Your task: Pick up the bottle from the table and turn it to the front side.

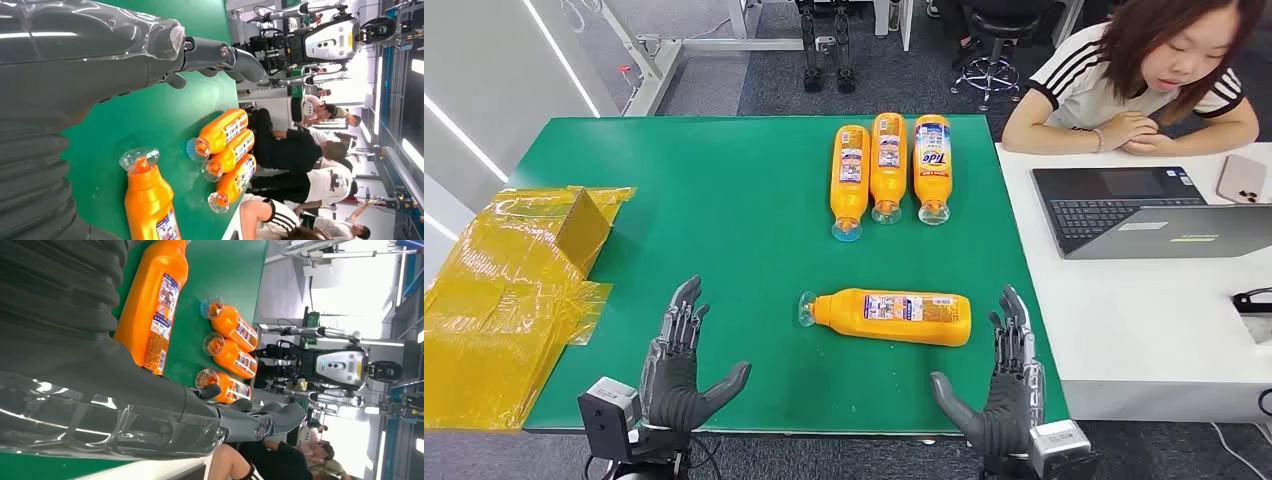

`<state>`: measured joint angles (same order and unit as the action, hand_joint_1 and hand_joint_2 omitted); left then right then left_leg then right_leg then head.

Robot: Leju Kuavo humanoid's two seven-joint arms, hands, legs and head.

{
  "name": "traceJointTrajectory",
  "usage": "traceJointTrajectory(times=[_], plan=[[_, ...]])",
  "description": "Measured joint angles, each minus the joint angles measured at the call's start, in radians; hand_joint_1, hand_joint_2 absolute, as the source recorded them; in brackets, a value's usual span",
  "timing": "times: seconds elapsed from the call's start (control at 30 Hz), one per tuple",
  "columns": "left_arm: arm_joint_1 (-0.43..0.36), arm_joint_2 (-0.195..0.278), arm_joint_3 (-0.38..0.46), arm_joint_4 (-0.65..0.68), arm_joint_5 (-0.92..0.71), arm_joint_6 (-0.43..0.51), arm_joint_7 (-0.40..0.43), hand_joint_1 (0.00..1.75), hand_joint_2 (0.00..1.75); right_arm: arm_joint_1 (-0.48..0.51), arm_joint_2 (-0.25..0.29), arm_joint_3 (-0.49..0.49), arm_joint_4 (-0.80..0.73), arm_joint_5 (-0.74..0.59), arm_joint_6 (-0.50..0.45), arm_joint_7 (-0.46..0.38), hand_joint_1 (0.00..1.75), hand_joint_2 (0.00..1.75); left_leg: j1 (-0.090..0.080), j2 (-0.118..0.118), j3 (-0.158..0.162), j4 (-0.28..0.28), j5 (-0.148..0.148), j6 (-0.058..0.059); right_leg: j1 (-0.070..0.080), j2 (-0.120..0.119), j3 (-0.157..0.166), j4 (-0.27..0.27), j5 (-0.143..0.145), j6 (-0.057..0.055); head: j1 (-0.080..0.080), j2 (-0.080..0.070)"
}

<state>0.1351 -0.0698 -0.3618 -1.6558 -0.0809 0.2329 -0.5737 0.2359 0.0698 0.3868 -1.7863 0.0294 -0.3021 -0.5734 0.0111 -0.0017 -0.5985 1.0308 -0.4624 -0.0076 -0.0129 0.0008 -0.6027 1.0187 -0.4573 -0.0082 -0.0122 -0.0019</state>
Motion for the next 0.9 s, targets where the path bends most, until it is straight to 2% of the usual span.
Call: traceJointTrajectory(times=[0.27,0.37,0.5,0.63,0.73,0.9], plan=[[-0.005,-0.001,0.000,0.000,0.000,-0.003,0.000,0.00,1.75,-0.011,0.000,-0.008,-0.002,0.044,0.023,0.011,0.00,1.75,0.000,0.000,0.000,0.000,0.000,0.000,0.000,0.000,0.000,0.000,0.000,0.000,0.000,0.000],[-0.010,-0.003,0.000,0.000,-0.003,-0.012,0.004,0.00,1.75,-0.021,0.000,-0.017,-0.002,0.100,0.016,0.024,0.00,1.75,0.000,0.000,0.000,0.000,0.000,0.000,0.000,0.000,0.000,0.000,0.000,0.000,0.000,0.000],[-0.021,-0.008,0.000,0.001,-0.019,-0.044,0.010,0.00,1.75,-0.051,-0.007,-0.042,0.005,0.334,-0.005,0.121,0.00,1.75,0.000,0.000,0.000,0.000,0.000,0.000,0.000,0.000,0.000,0.000,0.000,0.000,0.000,0.000],[-0.045,-0.008,0.000,0.011,-0.024,-0.079,0.015,0.00,1.75,-0.129,-0.032,-0.082,0.044,0.545,0.024,0.239,0.00,1.75,0.000,0.001,0.000,0.000,0.000,0.000,0.000,0.001,0.000,0.000,0.001,0.000,0.000,0.000],[-0.072,-0.010,-0.002,0.025,-0.023,-0.105,0.021,0.00,1.75,-0.216,-0.065,-0.105,0.095,0.613,0.078,0.312,0.00,1.75,0.000,0.001,0.000,0.001,0.001,0.001,0.000,0.001,0.000,0.000,0.002,0.000,0.000,0.000],[-0.118,-0.011,-0.004,0.070,-0.008,-0.147,0.029,0.00,1.75,-0.370,-0.127,-0.100,0.206,0.645,0.209,0.393,0.00,1.75,0.000,0.001,0.000,0.001,0.002,0.001,0.000,0.001,0.000,0.000,0.004,0.000,0.000,0.000]])
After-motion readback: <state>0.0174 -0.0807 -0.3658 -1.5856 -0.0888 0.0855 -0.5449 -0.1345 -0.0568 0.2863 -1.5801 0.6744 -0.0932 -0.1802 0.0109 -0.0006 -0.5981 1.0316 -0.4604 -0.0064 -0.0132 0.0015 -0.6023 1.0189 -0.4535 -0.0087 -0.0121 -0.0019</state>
